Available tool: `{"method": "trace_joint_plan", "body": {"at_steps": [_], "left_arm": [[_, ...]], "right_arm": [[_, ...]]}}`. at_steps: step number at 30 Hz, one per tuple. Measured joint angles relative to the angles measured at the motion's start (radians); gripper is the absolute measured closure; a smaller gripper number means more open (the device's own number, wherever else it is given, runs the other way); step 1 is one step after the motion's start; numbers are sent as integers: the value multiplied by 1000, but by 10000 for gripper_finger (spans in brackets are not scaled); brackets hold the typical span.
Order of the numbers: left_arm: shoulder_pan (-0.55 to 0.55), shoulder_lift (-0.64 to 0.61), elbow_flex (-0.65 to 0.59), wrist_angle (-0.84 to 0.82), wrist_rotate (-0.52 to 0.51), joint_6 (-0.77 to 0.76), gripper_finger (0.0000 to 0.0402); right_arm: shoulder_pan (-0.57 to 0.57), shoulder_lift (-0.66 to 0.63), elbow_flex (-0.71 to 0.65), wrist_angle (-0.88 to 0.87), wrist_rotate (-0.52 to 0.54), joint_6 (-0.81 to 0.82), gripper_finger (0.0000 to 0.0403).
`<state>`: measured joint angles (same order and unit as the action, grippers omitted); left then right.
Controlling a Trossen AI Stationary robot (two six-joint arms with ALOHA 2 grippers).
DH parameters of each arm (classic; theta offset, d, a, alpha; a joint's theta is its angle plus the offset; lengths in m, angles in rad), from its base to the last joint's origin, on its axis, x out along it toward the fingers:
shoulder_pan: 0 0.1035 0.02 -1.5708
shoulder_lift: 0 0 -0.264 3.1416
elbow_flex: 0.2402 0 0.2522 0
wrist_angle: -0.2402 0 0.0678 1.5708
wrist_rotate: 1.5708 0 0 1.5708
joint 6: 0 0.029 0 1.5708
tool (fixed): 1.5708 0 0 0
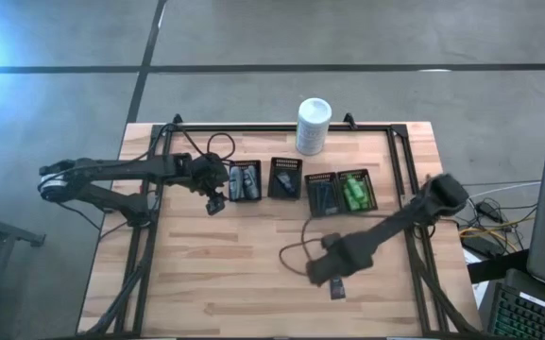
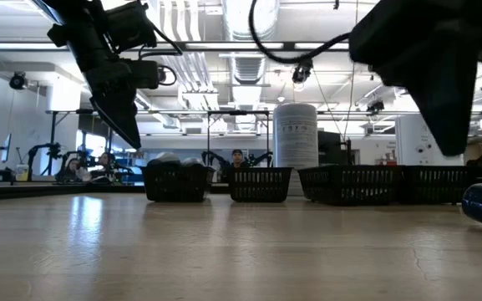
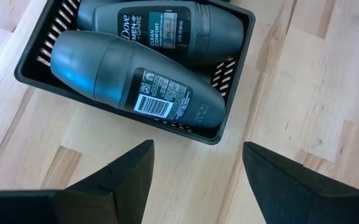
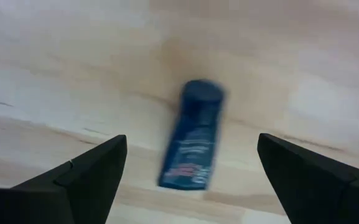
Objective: Pick & Place Travel size toiletries
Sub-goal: Put the blue shave cream into the middle left black bin
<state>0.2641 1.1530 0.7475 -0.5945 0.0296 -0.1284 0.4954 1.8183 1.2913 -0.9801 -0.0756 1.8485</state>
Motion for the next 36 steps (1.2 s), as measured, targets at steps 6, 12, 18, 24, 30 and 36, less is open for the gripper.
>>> {"method": "trace_joint_plan", "body": {"at_steps": [6,12,18,24,30,36], "left_arm": [[0,0,0,0,0,1,152],[0,0,0,0,4,1,152],[0,0,0,0,10,1,152],[0,0,0,0,17,0,152],[0,0,0,-8,41,-11,152],[0,0,0,-14,41,-32,152]], "right_arm": [[15,133,37,40,-22,-5,74],[9,176,10,65,-51,-32,183],[-27,155,4,105,-19,-55,299],[-211,26,4,175,186,-190,299],[-512,-87,11,320,258,-491,299],[-738,-50,17,397,222,-686,251]]}}
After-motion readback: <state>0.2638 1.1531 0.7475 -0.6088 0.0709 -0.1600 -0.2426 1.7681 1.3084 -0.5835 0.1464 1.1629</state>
